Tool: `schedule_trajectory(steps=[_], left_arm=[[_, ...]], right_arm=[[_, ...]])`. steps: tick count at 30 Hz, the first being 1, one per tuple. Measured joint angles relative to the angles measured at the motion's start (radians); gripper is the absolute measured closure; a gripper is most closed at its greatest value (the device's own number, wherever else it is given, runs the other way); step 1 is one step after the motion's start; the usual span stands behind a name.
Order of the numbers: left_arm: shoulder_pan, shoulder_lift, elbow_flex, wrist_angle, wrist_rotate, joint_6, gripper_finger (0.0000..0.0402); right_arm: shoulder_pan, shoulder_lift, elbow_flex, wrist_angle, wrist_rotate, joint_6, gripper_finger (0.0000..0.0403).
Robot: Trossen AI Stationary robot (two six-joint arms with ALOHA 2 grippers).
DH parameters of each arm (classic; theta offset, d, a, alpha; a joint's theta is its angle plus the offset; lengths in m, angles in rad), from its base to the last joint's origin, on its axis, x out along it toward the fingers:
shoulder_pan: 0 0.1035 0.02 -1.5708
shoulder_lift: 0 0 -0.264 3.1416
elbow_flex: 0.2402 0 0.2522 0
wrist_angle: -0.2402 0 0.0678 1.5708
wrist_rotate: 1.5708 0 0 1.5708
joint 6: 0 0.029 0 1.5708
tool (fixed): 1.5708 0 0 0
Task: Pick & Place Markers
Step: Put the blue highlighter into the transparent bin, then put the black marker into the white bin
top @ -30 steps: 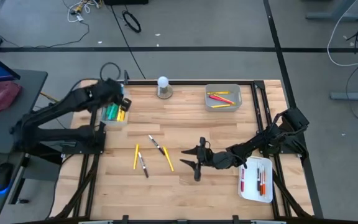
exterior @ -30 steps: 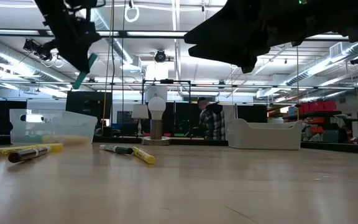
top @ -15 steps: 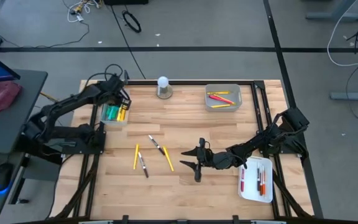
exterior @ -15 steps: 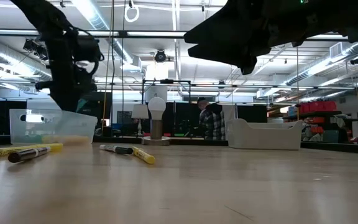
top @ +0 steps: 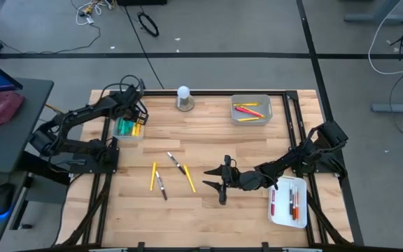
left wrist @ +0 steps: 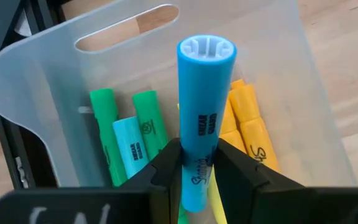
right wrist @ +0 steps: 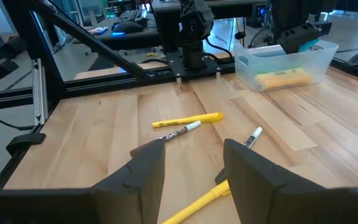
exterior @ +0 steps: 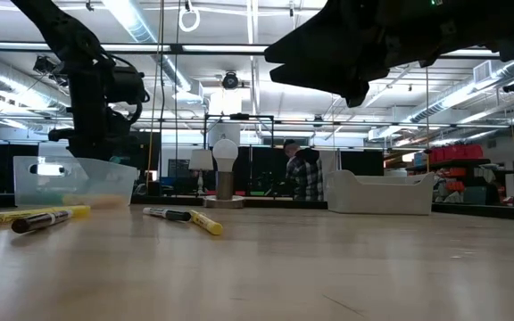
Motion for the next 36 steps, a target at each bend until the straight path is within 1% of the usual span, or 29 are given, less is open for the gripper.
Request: schedule_trajectory(steps=[6, 14, 24, 28, 32, 36], left_arm=[[0.000, 0.000, 0.000, -0.013, 0.003, -0.022, 0.0315], [0.000, 0.000, 0.000, -0.054, 0.049, -0.027, 0.0314], [0.005, 0.069, 0.000, -0.046, 0.052, -0.016, 0.0311], [0.005, 0.090, 0.000, -0.037, 0.042, -0.007, 0.0289], [0.005, 0.090, 0.002, -0.039, 0.035, 0.013, 0.0250], [0.005, 0.090, 0.045, -0.084, 0.028, 0.040, 0.0213]], right_arm=[[0.000, 0.000, 0.000, 0.000, 0.000, 0.000, 0.0238], [0.000, 0.000, 0.000, 0.000, 0.000, 0.000, 0.0238], [0.000, 0.000, 0.000, -0.001, 0.000, 0.000, 0.0238], [0.000, 0.000, 0.000, -0.001, 0.000, 0.000, 0.0238], [0.000, 0.000, 0.000, -0.001, 0.000, 0.000, 0.0238], [0.000, 0.000, 0.000, -0.001, 0.000, 0.000, 0.0238]])
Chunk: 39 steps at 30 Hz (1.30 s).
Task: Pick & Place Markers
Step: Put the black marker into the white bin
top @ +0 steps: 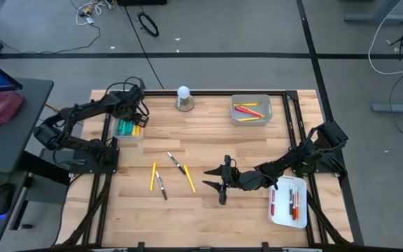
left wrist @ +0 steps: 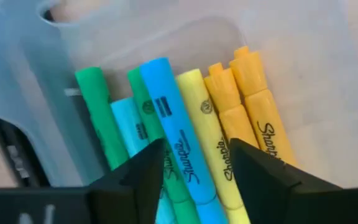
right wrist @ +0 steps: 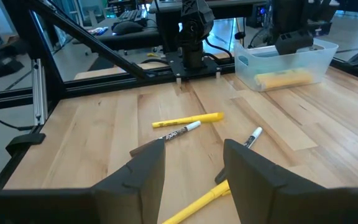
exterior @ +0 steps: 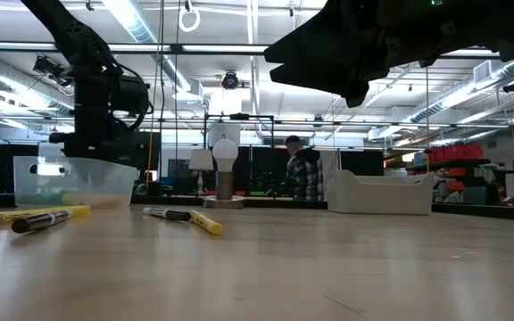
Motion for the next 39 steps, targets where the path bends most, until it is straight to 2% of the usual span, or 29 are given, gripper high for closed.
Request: schedule_trajectory(steps=[4, 8, 14, 21, 26, 33, 36, 39], left_arm=[[0.000, -0.013, 0.070, -0.058, -0.012, 0.023, 0.0192], [-0.023, -0.066, 0.115, -0.074, -0.013, 0.033, 0.0190], [-0.138, -0.217, 0.120, -0.051, -0.013, 0.048, 0.0201], [-0.442, -0.378, 0.119, 0.098, -0.012, 0.018, 0.0215], [-0.716, -0.392, 0.119, 0.260, -0.012, 0.057, 0.0220], [-1.062, -0.281, 0.118, 0.459, -0.037, 0.186, 0.0220], [-1.158, -0.198, 0.118, 0.493, -0.079, 0.225, 0.0220], [-1.210, -0.111, 0.118, 0.490, -0.089, 0.221, 0.0220]], right_arm=[[0.000, 0.000, 0.000, 0.000, 0.000, 0.000, 0.0238], [0.000, 0.000, 0.000, -0.006, 0.000, 0.000, 0.0238], [0.000, 0.000, 0.000, -0.017, 0.000, 0.013, 0.0238], [0.000, 0.000, 0.000, -0.019, 0.000, 0.026, 0.0238], [0.000, 0.000, 0.000, -0.019, 0.000, 0.026, 0.0238], [0.000, 0.000, 0.000, -0.019, 0.000, 0.026, 0.0238], [0.000, 0.000, 0.000, -0.019, 0.000, 0.027, 0.0238], [0.000, 0.000, 0.001, -0.018, 0.000, 0.027, 0.0238]])
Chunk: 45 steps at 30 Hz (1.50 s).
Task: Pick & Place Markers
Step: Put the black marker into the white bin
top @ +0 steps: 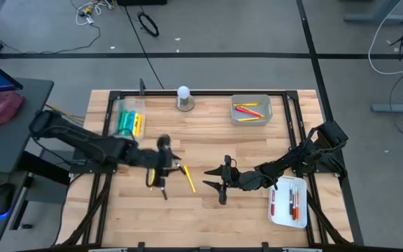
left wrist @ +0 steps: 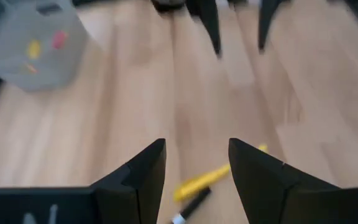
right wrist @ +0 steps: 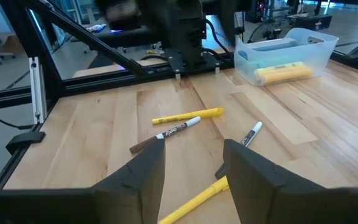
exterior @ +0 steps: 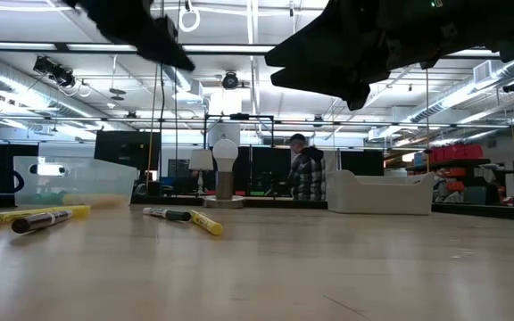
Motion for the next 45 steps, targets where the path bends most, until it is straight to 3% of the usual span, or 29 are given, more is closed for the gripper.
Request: schedule_trajectory(steps=[6, 11, 21, 35, 39, 45], left_arm=[[-0.010, 0.185, 0.000, -0.014, 0.023, -0.032, 0.0220], [0.043, 0.294, 0.000, -0.016, 0.033, 0.008, 0.0220], [0.209, 0.326, 0.000, -0.113, 0.242, 0.120, 0.0220], [0.295, 0.477, 0.006, -0.130, 0.306, 0.249, 0.0222], [0.296, 0.489, 0.007, -0.148, 0.314, 0.250, 0.0245], [0.296, 0.491, 0.007, -0.178, 0.344, 0.249, 0.0319]], right_arm=[[0.000, 0.000, 0.000, -0.001, 0.000, 0.009, 0.0238], [0.000, 0.000, 0.000, -0.001, 0.000, 0.015, 0.0238], [0.000, 0.000, 0.000, -0.002, 0.000, 0.025, 0.0238], [0.000, 0.000, 0.000, -0.002, 0.000, 0.025, 0.0238], [0.000, 0.000, 0.000, -0.002, 0.000, 0.025, 0.0238], [0.000, 0.000, 0.000, -0.002, 0.000, 0.025, 0.0238]])
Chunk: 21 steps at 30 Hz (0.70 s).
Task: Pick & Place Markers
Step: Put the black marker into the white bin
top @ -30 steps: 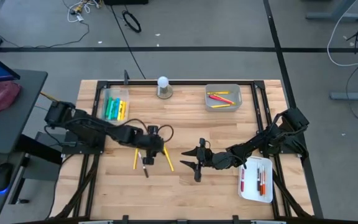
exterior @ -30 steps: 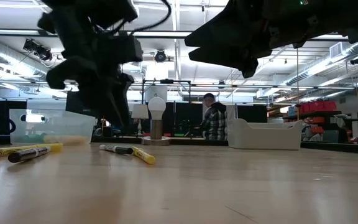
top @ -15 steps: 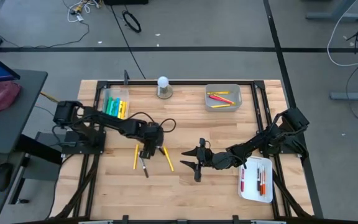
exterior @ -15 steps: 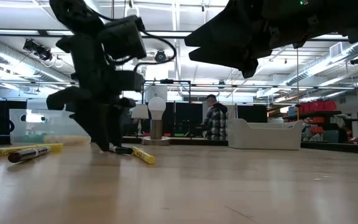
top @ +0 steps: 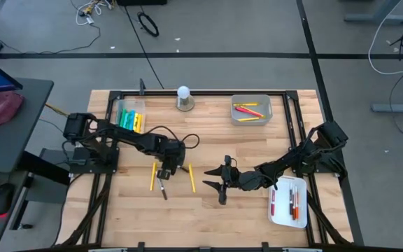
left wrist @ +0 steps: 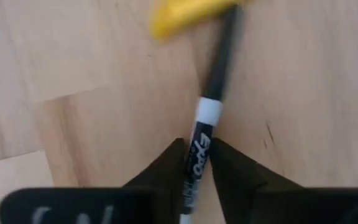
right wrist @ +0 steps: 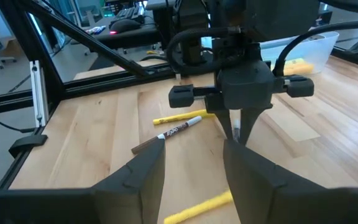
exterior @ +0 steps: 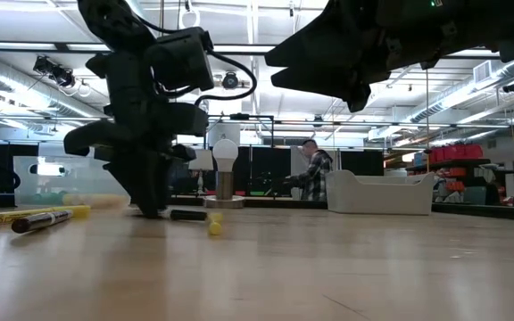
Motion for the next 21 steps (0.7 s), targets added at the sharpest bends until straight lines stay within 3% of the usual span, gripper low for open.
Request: schedule_trajectory(steps=[5, 14, 21], left_arm=[[-0.002, 0.001, 0.000, -0.009, 0.043, 0.004, 0.0365], [-0.024, -0.026, -0.003, -0.034, 0.026, -0.040, 0.0362], [-0.029, -0.172, -0.012, -0.091, -0.048, -0.038, 0.0369]], right_arm=[[0.000, 0.000, 0.000, 0.000, 0.000, 0.000, 0.0238], [0.000, 0.000, 0.000, 0.000, 0.000, -0.007, 0.0238], [0.000, 0.000, 0.000, -0.011, 0.000, -0.007, 0.0238]])
